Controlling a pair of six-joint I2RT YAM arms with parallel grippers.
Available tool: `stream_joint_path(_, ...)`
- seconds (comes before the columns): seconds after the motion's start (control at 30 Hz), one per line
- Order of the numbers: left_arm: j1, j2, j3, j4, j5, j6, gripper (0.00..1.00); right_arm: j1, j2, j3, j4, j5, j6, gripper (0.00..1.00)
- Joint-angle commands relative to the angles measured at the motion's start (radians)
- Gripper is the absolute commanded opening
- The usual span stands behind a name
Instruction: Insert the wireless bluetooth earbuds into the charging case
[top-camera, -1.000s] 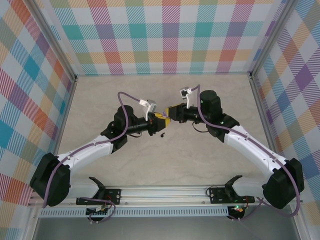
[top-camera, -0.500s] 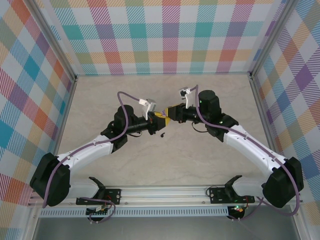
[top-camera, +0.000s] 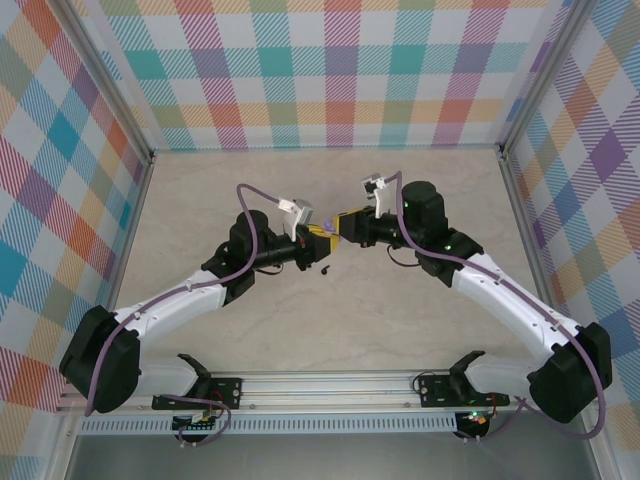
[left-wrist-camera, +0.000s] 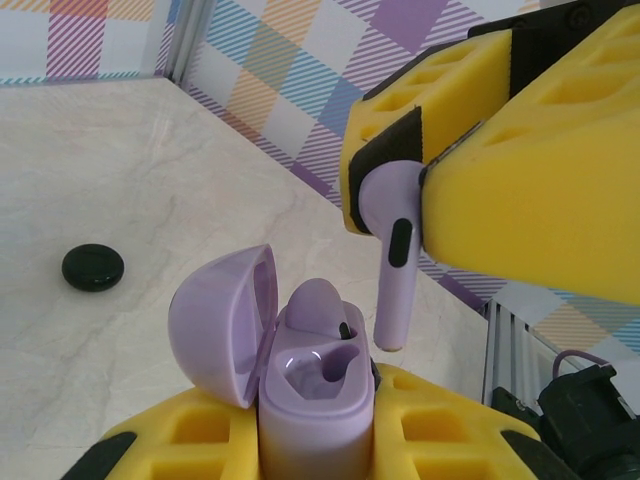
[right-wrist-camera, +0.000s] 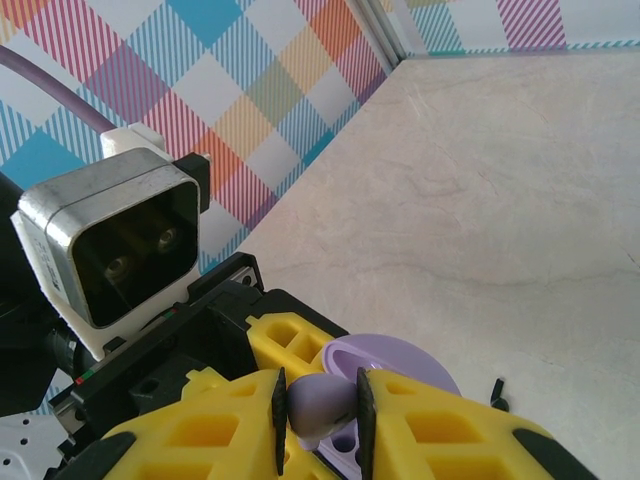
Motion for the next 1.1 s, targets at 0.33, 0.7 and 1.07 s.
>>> stream_joint_path(0.33,-0.012,-0.025,0.031,0.025,0.050,0.015,0.20,0.007,0.005,0.022,-0.006,0.016,-0.030,0.27)
stream_joint_path(0.7,-0.013,-0.033,0.030,0.020,0.036,0.011,0.20,0.007,0.010,0.020,-0.017,0.017,-0.038,0.27)
stream_joint_path(1.07,-0.012,-0.043,0.026,0.016,0.017,0.007,0.20,0.007,0.013,0.019,-0.046,0.000,-0.060,0.27)
